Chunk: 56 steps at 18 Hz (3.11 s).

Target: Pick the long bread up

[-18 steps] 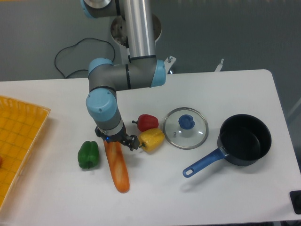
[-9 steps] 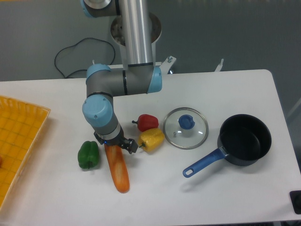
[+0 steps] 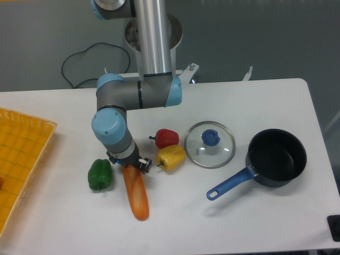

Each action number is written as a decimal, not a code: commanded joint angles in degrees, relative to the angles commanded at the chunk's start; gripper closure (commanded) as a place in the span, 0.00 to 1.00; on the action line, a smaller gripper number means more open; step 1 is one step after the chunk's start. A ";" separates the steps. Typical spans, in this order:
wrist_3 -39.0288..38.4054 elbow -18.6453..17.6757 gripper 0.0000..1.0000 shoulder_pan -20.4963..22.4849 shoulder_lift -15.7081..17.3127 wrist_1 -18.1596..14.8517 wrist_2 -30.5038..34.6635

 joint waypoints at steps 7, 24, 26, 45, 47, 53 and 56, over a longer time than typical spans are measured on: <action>0.97 0.26 0.93 0.09 0.35 -0.09 -0.09; 6.06 7.11 0.93 5.71 7.38 -15.98 -2.10; 6.06 8.52 0.94 7.37 7.73 -17.31 -4.91; 5.27 7.56 0.25 16.70 11.34 -18.37 -8.61; 5.27 7.56 0.25 16.61 11.43 -18.37 -8.61; 5.19 7.21 0.11 14.34 10.11 -17.67 -8.61; 4.84 6.77 0.09 11.88 8.36 -17.14 -7.13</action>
